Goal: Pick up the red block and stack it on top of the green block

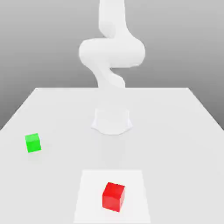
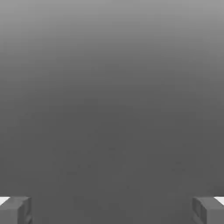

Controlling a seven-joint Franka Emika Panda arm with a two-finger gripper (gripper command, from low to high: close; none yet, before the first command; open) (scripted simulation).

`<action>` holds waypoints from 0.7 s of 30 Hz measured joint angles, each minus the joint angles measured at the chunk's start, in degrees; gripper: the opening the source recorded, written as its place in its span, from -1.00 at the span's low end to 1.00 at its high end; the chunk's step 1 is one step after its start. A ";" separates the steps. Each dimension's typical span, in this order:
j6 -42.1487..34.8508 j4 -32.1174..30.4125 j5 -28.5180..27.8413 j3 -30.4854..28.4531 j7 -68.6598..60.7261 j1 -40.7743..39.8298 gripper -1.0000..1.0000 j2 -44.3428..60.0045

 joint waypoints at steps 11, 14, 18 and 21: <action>10.79 -7.74 -2.66 3.69 9.95 -3.74 0.00 23.27; 13.68 -9.81 -3.17 4.11 12.47 -4.23 0.00 29.51; 17.56 -12.59 -3.13 4.47 15.32 -4.62 0.00 37.77; 20.50 -14.68 -2.22 4.42 16.82 -4.37 0.00 43.90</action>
